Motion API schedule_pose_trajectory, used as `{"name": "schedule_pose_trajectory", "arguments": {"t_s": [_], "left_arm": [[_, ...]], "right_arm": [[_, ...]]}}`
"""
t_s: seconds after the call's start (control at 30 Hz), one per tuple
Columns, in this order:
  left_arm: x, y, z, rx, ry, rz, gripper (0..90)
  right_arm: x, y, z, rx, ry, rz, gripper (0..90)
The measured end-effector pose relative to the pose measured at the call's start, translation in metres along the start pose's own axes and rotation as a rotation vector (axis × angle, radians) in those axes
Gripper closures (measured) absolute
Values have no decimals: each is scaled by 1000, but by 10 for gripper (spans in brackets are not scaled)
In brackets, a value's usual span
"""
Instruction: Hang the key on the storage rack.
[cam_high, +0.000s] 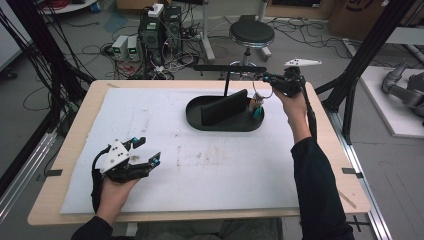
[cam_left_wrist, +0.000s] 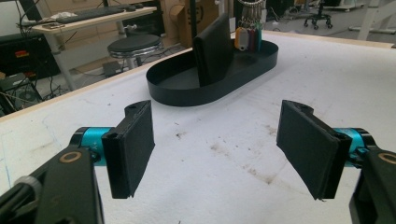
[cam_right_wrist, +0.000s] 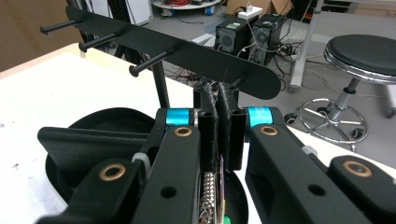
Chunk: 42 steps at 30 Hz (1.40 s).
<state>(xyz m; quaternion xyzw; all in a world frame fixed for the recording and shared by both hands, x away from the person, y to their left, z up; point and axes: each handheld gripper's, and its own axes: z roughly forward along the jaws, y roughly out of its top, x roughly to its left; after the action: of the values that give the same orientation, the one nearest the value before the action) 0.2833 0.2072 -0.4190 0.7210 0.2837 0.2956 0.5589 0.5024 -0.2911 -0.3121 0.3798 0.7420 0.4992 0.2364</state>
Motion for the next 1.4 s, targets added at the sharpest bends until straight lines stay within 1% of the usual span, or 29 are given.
{"name": "schedule_pose_trajectory", "arguments": {"t_s": [0.1, 0.33, 0.63, 0.7, 0.77, 0.8, 0.83, 0.9, 0.93, 1.07, 1.17, 1.2, 1.27, 1.33, 1.37, 1.4], "left_arm": [[0, 0, 0, -1, 0, -5, 275], [-1, 0, -1, 1, -2, 3, 275], [0, 0, -1, 6, -3, 5, 275], [-1, 0, -1, 7, -3, 5, 275], [-1, 0, 0, 7, -2, 6, 275], [-1, 0, 0, 7, -2, 5, 275], [0, 0, 0, 8, -3, 4, 275], [0, 0, 0, 8, -4, 5, 275], [0, 0, 0, 8, -3, 5, 275], [0, 1, 1, 4, -5, 8, 275], [0, 2, 3, 3, -6, 9, 275], [0, 2, 3, 6, -5, 10, 275], [0, 2, 4, 8, -4, 10, 275], [-1, 2, 4, 8, -9, 16, 275], [-1, 3, 5, 7, -10, 18, 275], [-1, 3, 5, 8, -8, 20, 275]], "right_arm": [[0, 0, 1, 4, -1, 2, 873], [0, -1, 3, 21, -14, -2, 868], [0, -1, 0, 26, -45, -9, 820], [0, 0, -1, 19, -56, -8, 764], [-1, 0, -4, 12, -53, -7, 745], [-1, 1, -5, 10, -61, -10, 690], [-2, 1, -7, 11, -68, -8, 676], [-2, 1, -12, 9, -67, -15, 658], [-1, 1, -15, 1, -76, -18, 626], [0, -1, -31, -28, -76, -18, 545], [1, -3, -45, -35, -58, 5, 460], [2, -3, -50, -28, -48, 15, 444], [4, -4, -61, -37, -29, 13, 423], [10, -8, -74, -98, -37, -12, 430], [12, -10, -80, -104, -35, -14, 427], [13, -12, -85, -99, -29, -3, 407]]}}
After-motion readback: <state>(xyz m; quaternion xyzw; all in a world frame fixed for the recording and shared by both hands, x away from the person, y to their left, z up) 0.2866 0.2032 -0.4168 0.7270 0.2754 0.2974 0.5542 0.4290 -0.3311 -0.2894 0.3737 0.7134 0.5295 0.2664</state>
